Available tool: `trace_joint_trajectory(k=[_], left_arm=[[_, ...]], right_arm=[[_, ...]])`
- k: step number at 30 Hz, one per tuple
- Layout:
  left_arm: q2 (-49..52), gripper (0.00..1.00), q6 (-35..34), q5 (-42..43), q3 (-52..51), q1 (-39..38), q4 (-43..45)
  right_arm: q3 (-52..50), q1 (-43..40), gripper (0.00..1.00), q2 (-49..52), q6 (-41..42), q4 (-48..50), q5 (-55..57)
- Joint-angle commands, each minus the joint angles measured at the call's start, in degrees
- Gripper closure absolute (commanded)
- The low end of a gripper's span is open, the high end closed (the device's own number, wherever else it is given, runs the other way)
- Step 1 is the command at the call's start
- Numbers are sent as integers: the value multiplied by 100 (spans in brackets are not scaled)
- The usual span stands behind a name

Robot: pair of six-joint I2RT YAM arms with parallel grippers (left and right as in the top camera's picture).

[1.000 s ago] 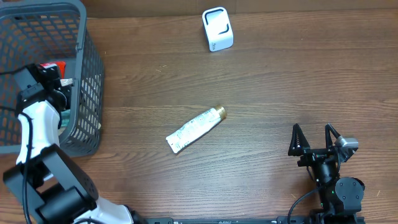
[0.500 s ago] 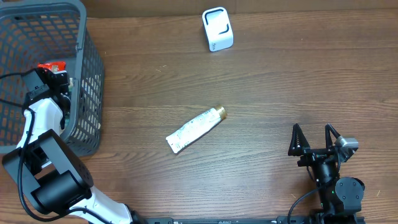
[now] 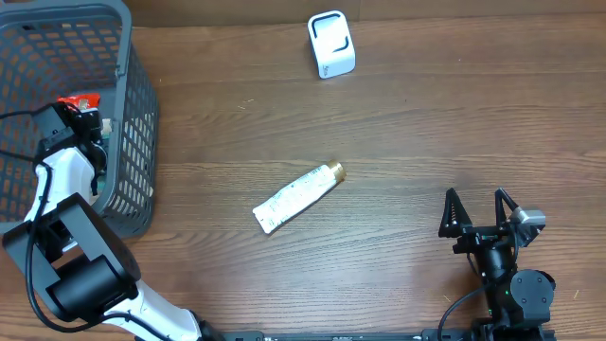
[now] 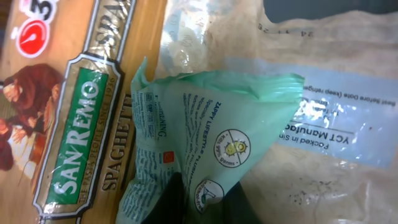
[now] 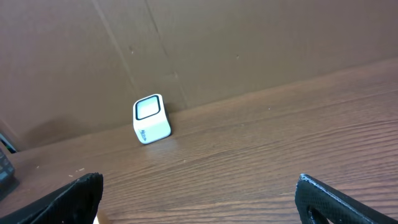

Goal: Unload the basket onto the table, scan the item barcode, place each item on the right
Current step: 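Lower the left gripper into the basket onto the mint-green wipes pack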

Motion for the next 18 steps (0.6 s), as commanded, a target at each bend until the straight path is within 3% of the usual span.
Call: trace_joint_trajectory(k=[1, 4, 7, 18], left_arm=[[-376, 96, -909, -39, 225, 28, -179], [-879, 96, -1954, -455, 468, 28, -420], [-1443, 96, -2476, -494, 605, 28, -599], [-3515, 96, -2704, 476, 612, -321, -964]], right_arm=[[-61, 42, 0, -57, 22, 26, 17], [-61, 42, 0, -57, 24, 24, 15], [-61, 42, 0, -57, 22, 24, 15], [-61, 42, 0, -57, 24, 24, 17]])
